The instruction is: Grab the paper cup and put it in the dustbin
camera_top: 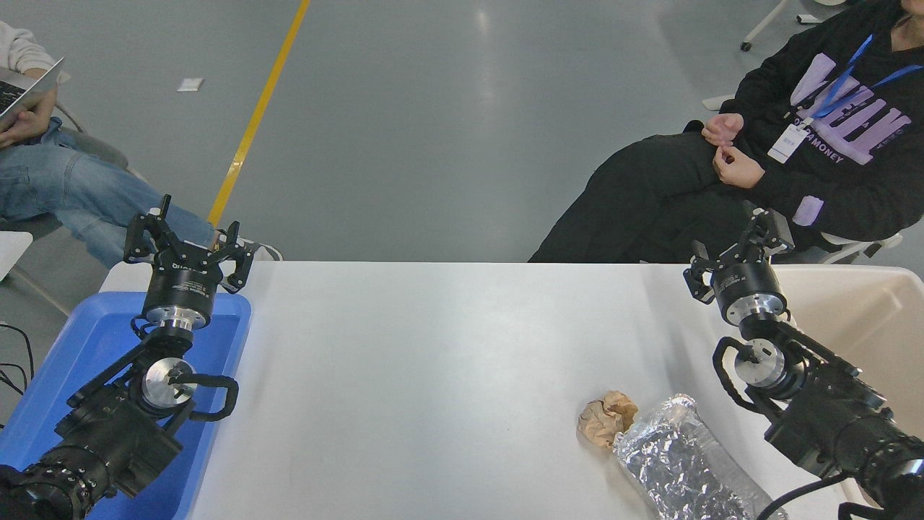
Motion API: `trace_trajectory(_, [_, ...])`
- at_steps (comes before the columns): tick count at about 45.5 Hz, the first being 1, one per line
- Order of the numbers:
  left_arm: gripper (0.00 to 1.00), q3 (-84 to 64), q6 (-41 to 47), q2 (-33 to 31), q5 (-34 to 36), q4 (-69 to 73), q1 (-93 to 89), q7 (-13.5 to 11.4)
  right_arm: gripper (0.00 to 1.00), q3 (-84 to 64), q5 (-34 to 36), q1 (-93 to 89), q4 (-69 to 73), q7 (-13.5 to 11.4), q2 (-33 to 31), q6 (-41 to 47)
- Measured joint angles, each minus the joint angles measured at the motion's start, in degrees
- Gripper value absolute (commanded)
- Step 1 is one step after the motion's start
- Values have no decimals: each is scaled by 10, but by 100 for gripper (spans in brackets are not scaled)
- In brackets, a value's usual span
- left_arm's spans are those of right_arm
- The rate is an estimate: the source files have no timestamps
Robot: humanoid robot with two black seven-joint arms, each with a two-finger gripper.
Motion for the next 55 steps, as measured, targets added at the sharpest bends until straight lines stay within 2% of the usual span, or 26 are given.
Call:
trace_trajectory(44, [99,0,0,0,0,0,0,0,100,-4,3,10,0,1,3,2])
trace_trajectory(55, [99,0,0,0,0,0,0,0,100,-17,3,-4,34,1,-17,2])
